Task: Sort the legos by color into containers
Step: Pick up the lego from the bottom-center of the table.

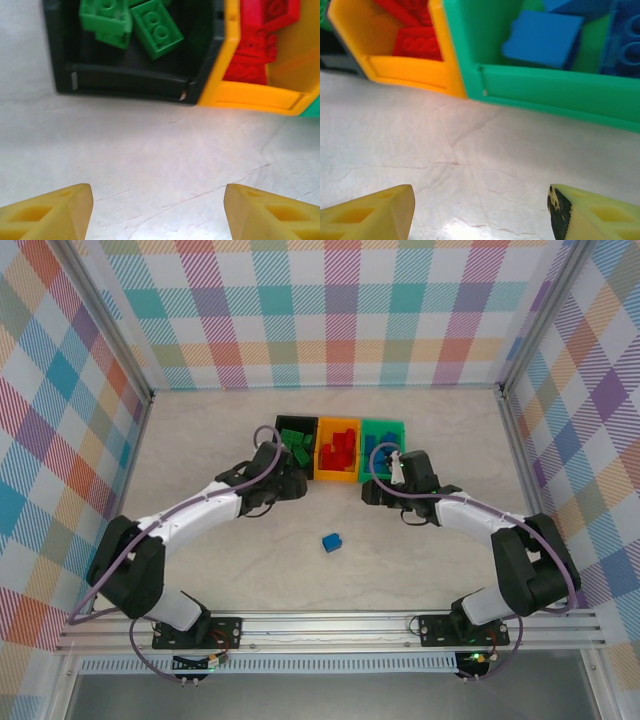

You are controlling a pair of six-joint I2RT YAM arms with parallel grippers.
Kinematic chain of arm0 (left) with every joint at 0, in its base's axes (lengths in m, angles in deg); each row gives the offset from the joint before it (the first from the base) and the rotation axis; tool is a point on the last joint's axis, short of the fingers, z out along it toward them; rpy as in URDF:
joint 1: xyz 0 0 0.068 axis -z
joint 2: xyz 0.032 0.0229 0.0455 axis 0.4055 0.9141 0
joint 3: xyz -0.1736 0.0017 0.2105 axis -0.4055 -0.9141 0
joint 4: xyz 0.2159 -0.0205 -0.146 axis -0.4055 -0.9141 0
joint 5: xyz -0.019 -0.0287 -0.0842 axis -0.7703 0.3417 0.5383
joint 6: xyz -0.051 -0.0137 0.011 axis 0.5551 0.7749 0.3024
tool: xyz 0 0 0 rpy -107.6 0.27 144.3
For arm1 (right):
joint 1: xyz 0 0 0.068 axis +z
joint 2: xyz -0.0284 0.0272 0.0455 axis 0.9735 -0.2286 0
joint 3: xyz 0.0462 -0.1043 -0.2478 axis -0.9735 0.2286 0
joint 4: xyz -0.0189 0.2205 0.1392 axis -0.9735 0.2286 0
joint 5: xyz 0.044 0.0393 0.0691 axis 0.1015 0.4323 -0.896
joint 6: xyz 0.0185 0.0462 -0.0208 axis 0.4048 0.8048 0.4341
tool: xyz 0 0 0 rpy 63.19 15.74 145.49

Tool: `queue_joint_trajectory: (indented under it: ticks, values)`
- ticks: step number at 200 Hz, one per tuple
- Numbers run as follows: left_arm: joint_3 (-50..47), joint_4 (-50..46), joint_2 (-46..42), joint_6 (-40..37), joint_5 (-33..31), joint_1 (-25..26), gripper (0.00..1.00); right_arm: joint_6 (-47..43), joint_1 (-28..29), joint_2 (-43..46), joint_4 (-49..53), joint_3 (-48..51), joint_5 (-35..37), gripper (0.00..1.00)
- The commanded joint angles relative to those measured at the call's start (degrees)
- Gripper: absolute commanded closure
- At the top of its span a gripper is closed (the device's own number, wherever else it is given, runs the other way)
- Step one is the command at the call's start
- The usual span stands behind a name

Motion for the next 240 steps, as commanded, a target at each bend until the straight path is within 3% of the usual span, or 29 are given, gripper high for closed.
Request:
queue_joint_trajectory:
  ticks: [1,84,177,196,224,240]
  values:
    - [-3.6,-0.7,-4.5,1.1,-1.7,-2.0,0.31,-1.7,3.8,-1.0,4.0,-2.0,-0.7,0.29]
    - [-11.8,1.2,-9.0,2.4,-0.2,-6.1,0.31,-0.4,20.0,0.0,15.3,-5.0,2.5,0.29]
    - [-13.4,3.8,-9.6,3.3,1.5,-6.1,0.31,1.5,27.1,-11.6,17.5,-12.7,5.4,0.29]
    - [-14.1,3.1,-11.3,3.3,0.9,-6.1,0.31,1.8,27.5,-15.1,20.6,-15.2,7.8,0.34]
    - [-14.9,0.8,-13.2,3.3,-0.7,-6.1,0.32,2.7,27.6,-14.2,19.0,-13.8,9.5,0.63]
    - [-15.3,0.4,-13.8,3.3,-0.9,-6.1,0.32,2.5,27.6,-12.6,19.1,-13.9,10.5,0.67]
